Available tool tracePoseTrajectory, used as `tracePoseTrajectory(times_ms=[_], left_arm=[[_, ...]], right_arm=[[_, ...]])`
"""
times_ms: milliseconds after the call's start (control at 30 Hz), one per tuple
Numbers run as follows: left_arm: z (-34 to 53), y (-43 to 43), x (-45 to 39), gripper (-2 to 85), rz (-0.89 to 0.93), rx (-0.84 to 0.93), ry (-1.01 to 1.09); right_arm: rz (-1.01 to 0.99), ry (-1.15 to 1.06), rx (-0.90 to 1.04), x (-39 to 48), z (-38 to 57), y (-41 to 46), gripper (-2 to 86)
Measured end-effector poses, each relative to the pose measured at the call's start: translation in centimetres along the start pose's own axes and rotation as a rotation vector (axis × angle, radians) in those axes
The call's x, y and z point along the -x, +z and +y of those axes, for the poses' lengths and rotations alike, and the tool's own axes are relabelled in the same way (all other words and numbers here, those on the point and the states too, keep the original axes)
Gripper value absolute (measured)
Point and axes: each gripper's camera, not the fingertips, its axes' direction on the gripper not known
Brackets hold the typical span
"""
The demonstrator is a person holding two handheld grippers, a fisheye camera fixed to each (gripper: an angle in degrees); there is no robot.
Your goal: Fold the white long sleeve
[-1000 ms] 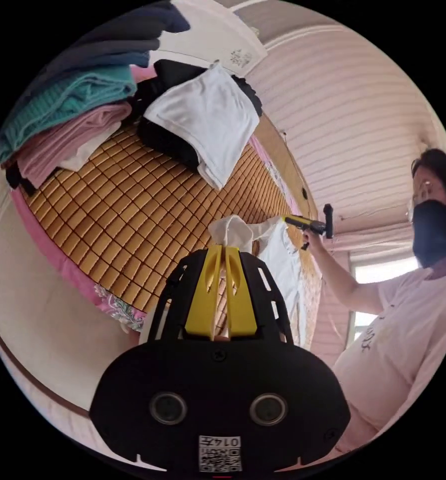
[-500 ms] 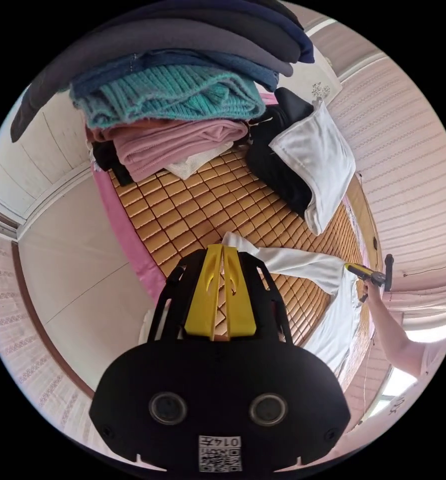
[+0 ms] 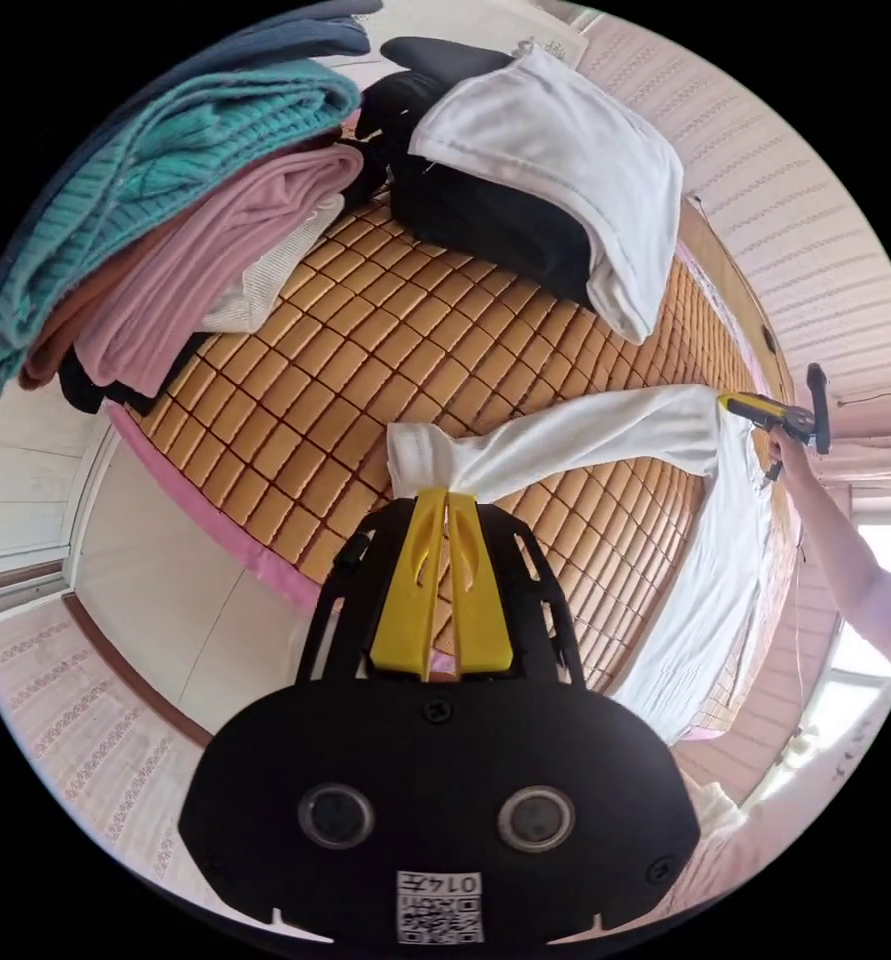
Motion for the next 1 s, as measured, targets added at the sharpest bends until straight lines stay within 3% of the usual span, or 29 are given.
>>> tracePoseTrajectory(times_ms=[233, 400, 667, 800, 1000], left_arm=[[-0.1, -4.5, 4.5, -1.0, 0.3, -0.111, -0.155], [-2.9, -3.0, 6.2, -0.8, 0.116, -0.167, -0.224], [-4.6, 2.5, 1.8, 4.0, -0.118, -0.053, -0.067], [-5.5, 4.2, -0.1, 1.1, -0.184, 0.005, 0.037], [-8.0, 0.6, -0.2, -0.5, -0.156, -0.177, 0.018]], right_arm=[[-0.01, -0.017, -0.007, 0.4, -0.1, -0.2, -0.9], [0.008, 0.0, 0.011, 0.9, -0.6, 0.3, -0.9], [0.019, 0.023, 0.019, 1.3, -0.3, 0.5, -0.9], [0.009, 0.034, 0.021, 1.2, 0.1, 0.6, -0.9], [0.017, 0.027, 0.014, 1.4, 0.8, 0.6, -0.9]])
